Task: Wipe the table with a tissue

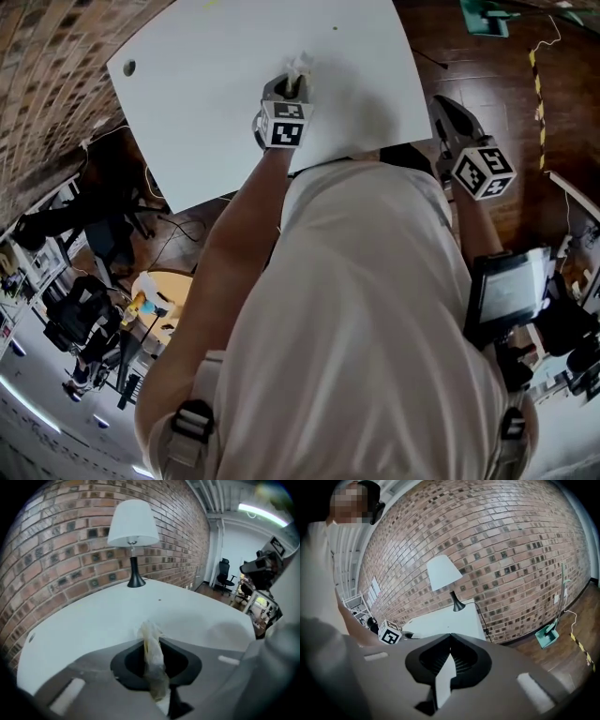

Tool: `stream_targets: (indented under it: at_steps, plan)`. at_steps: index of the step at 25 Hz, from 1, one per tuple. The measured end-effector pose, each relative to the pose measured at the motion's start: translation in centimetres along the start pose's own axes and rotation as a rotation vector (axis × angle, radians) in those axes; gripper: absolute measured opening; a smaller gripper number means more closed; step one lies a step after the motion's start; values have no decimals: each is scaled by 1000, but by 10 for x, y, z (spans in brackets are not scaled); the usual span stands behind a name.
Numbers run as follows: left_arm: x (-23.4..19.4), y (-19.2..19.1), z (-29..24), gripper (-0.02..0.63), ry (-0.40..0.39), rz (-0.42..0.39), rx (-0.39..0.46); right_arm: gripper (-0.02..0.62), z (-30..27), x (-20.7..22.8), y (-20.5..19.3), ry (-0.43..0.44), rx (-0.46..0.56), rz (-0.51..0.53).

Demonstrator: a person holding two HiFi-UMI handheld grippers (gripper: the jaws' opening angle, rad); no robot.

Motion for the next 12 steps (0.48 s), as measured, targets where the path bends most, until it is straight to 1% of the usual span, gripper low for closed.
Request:
stream_targets:
  at_steps: [3, 5, 7, 9, 12]
  plan:
    - [38, 9, -1, 41, -114, -27, 4, 8, 3, 0, 5, 2, 10, 5]
    - [46, 18, 3, 41, -158, -33, 32, 8, -2, 0, 11, 14, 28, 11]
    - [38, 29, 12, 41, -159, -38, 61, 8, -13, -2, 17, 31, 49, 20]
    - [38, 41, 25, 41, -157, -34, 85, 8, -16, -2, 19, 44, 47, 25]
    - [43, 53, 36, 41, -149, 9, 111, 8, -11, 2, 17, 70, 30, 26]
Point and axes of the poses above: the fingertips, and each gripper's own axes: z backward along the fingers, x to its right, y out of its top, the point moved 4 cm from there along z, backward along the fingers, and after that the axes turned 8 degrees about z, right-handed, at the moved point
